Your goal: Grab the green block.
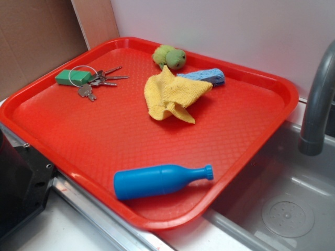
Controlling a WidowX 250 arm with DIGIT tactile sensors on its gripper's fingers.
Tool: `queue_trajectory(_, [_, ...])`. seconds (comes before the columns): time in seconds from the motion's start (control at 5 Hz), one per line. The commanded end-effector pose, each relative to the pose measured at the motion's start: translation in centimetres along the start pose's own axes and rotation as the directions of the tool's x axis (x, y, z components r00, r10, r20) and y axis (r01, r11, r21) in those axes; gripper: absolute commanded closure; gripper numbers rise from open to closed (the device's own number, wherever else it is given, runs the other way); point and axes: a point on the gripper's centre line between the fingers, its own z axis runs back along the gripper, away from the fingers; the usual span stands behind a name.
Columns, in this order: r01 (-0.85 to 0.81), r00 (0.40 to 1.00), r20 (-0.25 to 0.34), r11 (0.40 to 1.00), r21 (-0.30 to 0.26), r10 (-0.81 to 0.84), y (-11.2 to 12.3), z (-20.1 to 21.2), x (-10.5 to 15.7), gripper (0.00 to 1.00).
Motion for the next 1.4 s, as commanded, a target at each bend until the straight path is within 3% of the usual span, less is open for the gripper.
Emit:
queue_trajectory(0.0, [0.000,1.000,0.000,1.000,0.000,0.000,0.0,0.0,0.0,0.00])
queue_trajectory(0.2, [0.103,0.994,-0.050,0.992,0.070,-0.099,3.7,-4.2,4.2,0.00])
queue_trajectory(0.4, [0.342,0.937,-0.084,0.940,0.010,-0.340,6.8,-6.6,7.4,0.00])
queue_trajectory(0.6, [0.557,0.823,-0.092,0.828,-0.062,-0.561,9.4,-9.2,9.4,0.00])
queue_trajectory(0.8, [0.750,0.643,-0.195,0.661,-0.036,-0.740,11.7,-12.4,9.8,0.00])
queue_trajectory(1.0, [0.842,0.534,-0.249,0.535,0.071,-0.808,13.7,-14.3,9.3,0.00])
queue_trajectory(1.2, [0.841,0.541,-0.229,0.522,0.140,-0.810,15.2,-16.0,9.3,0.00])
